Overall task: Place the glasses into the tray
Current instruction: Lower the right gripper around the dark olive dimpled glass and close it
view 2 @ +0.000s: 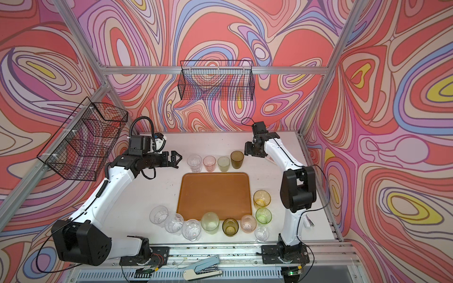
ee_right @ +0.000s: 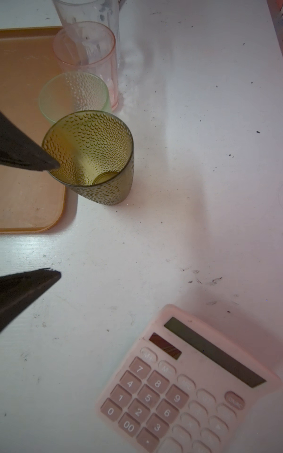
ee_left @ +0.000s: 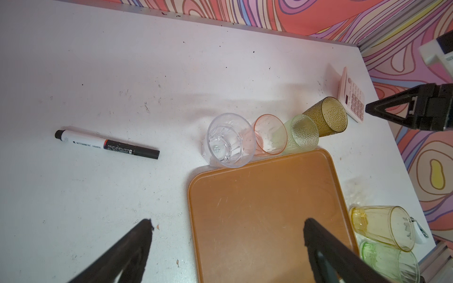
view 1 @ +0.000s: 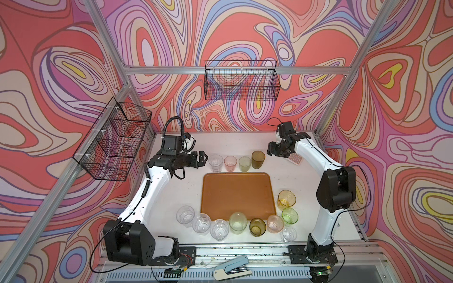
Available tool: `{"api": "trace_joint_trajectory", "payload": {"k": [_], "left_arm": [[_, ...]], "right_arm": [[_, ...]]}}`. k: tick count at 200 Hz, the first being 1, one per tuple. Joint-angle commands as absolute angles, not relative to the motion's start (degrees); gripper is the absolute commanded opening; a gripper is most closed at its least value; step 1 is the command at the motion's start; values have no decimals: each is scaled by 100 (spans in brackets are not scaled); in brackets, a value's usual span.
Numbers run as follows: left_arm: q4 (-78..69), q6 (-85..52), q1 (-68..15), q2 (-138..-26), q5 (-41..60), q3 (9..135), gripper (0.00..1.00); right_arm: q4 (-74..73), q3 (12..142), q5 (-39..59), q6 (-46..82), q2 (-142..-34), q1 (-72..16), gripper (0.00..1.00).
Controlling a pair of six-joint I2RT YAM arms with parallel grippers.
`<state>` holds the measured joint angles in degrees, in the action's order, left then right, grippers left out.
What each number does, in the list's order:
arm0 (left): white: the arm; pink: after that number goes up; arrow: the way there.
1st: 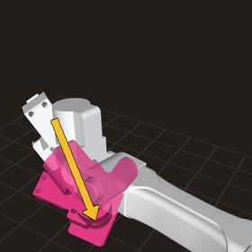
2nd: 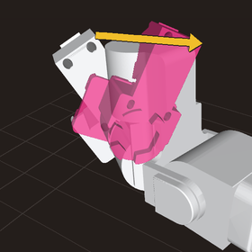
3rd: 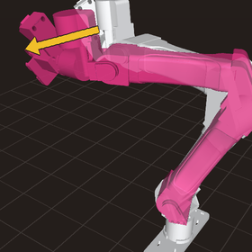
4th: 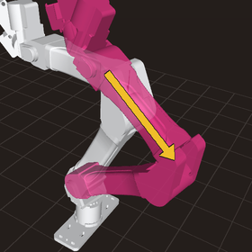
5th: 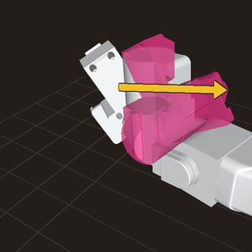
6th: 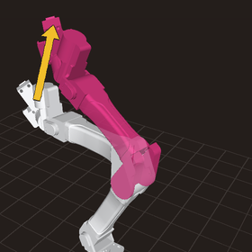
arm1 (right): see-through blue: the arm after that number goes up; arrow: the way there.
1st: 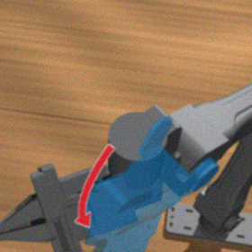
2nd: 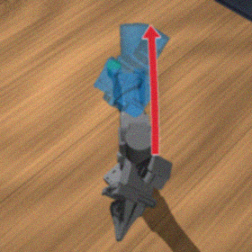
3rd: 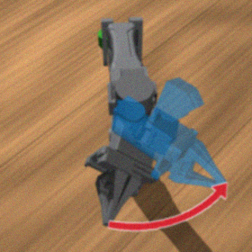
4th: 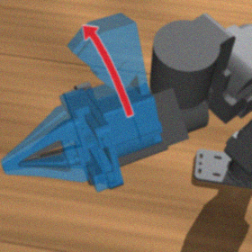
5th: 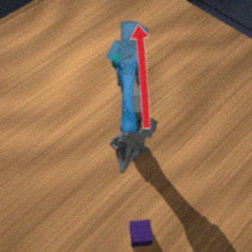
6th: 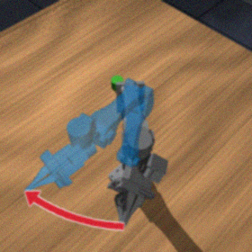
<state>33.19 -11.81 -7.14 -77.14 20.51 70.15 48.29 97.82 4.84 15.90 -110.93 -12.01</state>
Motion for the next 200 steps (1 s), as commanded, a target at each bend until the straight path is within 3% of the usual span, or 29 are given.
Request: {"api": "trace_joint_trajectory", "payload": {"k": [1, 92, 200], "left_arm": [[3261, -1218, -703, -7673, 2118, 6961, 99], [3272, -1239, -702, -7699, 2163, 6961, 99], [3276, -1257, -695, -7690, 2199, 6959, 99]], "right_arm": [[4825, 10075, 541, 1530, -11342, -1270, 64], [4909, 10402, 564, 1510, -11917, -1459, 55], [4919, 10400, 474, 1521, -12093, -1468, 34]]}}
